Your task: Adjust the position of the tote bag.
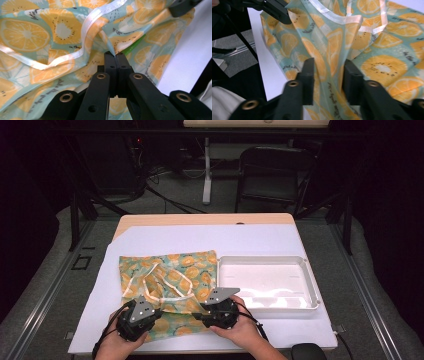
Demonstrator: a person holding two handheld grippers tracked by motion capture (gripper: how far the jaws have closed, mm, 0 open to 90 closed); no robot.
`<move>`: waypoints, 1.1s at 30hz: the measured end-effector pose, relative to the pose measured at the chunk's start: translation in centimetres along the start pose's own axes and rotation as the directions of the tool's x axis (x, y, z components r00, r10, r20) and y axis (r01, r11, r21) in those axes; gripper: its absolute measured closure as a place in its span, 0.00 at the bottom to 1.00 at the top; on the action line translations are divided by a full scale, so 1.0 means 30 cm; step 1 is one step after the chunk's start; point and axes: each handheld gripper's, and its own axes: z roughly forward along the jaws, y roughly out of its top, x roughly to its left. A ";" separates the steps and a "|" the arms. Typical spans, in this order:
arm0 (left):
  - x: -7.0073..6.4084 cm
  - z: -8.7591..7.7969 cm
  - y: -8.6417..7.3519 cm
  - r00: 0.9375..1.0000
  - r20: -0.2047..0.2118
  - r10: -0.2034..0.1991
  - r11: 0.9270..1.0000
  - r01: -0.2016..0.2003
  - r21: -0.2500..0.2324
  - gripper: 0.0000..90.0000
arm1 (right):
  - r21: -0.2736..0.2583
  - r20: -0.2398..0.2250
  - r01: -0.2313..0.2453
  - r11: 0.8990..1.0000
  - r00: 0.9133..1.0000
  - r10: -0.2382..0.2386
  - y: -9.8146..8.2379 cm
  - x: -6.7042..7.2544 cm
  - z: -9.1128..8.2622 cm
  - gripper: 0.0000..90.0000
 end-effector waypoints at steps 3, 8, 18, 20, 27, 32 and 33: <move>0.009 -0.009 0.008 1.000 -0.007 -0.007 1.000 0.007 -0.015 1.00 | -0.017 -0.007 -0.013 1.000 1.000 0.013 -0.001 0.000 -0.016 0.66; 0.021 -0.021 0.039 1.000 -0.017 -0.012 0.999 0.011 -0.031 1.00 | -0.053 -0.004 -0.021 0.998 1.000 0.021 -0.001 -0.007 -0.058 0.63; 0.071 -0.035 0.192 0.996 -0.059 0.061 0.996 -0.064 -0.057 1.00 | -0.109 0.022 -0.069 0.992 0.997 0.072 -0.005 -0.038 -0.110 0.62; 0.087 -0.030 0.217 0.996 -0.062 0.057 0.996 -0.061 -0.065 1.00 | -0.114 0.021 -0.074 0.991 0.997 0.077 -0.005 -0.038 -0.110 0.62; 0.146 -0.013 0.273 0.997 -0.063 0.034 0.998 -0.038 -0.058 1.00 | -0.112 0.020 -0.079 0.991 0.996 0.081 -0.007 -0.044 -0.117 0.62; 0.164 -0.002 0.308 0.997 -0.065 0.033 0.997 -0.037 -0.062 1.00 | -0.102 0.023 -0.081 0.992 0.996 0.083 -0.007 -0.045 -0.113 0.62; 0.166 0.001 0.315 0.997 -0.069 0.037 0.997 -0.041 -0.063 1.00 | -0.102 0.023 -0.081 0.992 0.996 0.083 -0.007 -0.045 -0.113 0.62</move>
